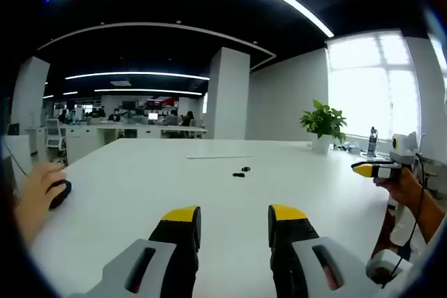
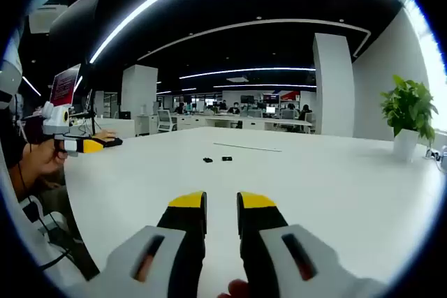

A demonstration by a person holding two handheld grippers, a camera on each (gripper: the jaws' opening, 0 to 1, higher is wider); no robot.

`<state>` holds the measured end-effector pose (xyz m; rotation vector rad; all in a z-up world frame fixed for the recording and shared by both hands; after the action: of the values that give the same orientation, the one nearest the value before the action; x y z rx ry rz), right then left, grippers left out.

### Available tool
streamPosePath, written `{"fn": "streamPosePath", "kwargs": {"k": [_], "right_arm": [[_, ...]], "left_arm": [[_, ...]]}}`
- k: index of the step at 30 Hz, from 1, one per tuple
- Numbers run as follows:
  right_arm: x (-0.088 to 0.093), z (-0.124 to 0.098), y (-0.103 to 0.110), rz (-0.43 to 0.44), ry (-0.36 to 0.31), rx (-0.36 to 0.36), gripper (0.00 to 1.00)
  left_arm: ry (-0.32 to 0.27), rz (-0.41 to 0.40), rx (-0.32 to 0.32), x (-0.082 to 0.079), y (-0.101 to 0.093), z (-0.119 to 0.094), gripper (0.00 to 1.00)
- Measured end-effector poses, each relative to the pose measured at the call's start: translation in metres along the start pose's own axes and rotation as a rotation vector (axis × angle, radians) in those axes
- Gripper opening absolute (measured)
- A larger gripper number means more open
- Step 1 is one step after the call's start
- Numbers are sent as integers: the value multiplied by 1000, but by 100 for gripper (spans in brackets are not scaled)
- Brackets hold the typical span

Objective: Snap the two parts of the plastic buckle together until the buckle closes and remains connected.

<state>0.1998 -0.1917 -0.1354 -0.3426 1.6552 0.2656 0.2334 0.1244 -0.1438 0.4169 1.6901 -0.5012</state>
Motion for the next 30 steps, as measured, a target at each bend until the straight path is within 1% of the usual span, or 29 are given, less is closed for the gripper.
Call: {"fn": "streamPosePath", "kwargs": {"k": [2,4,7,8,10,13,14,15,18,20,23,25,30], "right_arm": [[5,1,1,4,20,-11,18],[10,1,1,19,30,-14,18],[20,-1,-4,20,69,11,19],[24,-2,-7,18,91,28,19],[27,-3,-9,25,105,37,22],[33,-4,-8,38,139,44,23],[36,-3,-8,36,154,43,23],[39,-2,-6,31,172,38,23],[44,2,-1,32,205,18,25],[47,5,5,35,234,-11,26],[47,9,11,35,259,-32,29],[47,10,15,21,265,-43,29],[44,11,13,24,240,-31,29]], "left_arm": [[8,11,5,1,-3,2,38],[12,40,-6,-1,-3,2,38],[12,60,-12,-3,-1,3,38],[14,62,-13,-3,-1,3,38],[19,61,-12,-3,-1,5,38],[43,62,-2,2,-6,7,39],[54,66,10,4,-9,7,39],[63,71,17,7,-12,7,39],[71,80,9,12,-12,6,40],[74,63,11,14,-11,8,40],[88,33,21,16,-10,12,40],[96,40,35,16,-13,13,40],[108,56,38,16,-17,10,40]]}}
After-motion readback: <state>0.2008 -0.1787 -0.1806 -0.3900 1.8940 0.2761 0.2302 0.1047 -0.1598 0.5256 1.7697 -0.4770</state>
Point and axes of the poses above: the point that each gripper's makers call its tool centre point, and the gripper's own axes: z roughly forward along the fingers, y roughly to its left, x roughly out of its underside, the point moved 1 cm from there along -z, roughly backward along the fingers, and after that the axes turned 3 degrees about z, right-handed, at the moved point
